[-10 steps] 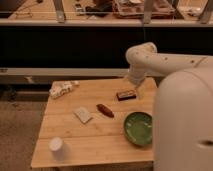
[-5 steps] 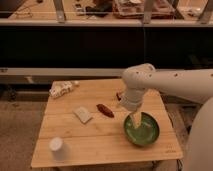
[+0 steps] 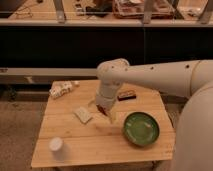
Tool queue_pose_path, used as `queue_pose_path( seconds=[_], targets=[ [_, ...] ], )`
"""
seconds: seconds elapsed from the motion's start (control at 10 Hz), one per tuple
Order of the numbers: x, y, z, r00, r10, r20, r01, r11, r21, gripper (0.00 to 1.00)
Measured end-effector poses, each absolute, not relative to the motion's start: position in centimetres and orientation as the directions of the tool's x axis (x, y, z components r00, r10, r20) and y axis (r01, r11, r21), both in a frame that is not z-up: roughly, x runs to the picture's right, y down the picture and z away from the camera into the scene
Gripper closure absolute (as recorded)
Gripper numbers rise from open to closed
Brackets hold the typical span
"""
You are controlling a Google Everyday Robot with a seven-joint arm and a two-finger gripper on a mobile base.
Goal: Move the arm in a circular motion
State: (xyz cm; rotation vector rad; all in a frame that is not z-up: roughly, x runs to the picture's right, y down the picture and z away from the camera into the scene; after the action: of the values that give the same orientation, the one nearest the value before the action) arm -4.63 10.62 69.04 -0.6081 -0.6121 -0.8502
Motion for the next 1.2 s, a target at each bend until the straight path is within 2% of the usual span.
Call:
queue_pose_path(
  seconds=[0.2, 0.5, 0.8, 1.0, 1.2],
  targets=[
    [-7.5, 9.8, 68.9, 0.426, -0.514, 0.745, 0.864, 0.476, -0.165, 0.20],
    [-6.4, 4.6, 72.9, 0.436, -0.536, 0.723, 0.851, 0.506, -0.139, 0.20],
    [-4.4, -2.7, 78.0, 0.469, -0.581, 0.666, 0.827, 0.554, -0.099, 0.20],
    [-0.8, -5.6, 81.3, 0.545, -0.577, 0.609, 0.794, 0.589, -0.152, 0.20],
    [4.6, -5.3, 83.2, 0.644, -0.524, 0.558, 0.733, 0.630, -0.255, 0.20]
  ],
)
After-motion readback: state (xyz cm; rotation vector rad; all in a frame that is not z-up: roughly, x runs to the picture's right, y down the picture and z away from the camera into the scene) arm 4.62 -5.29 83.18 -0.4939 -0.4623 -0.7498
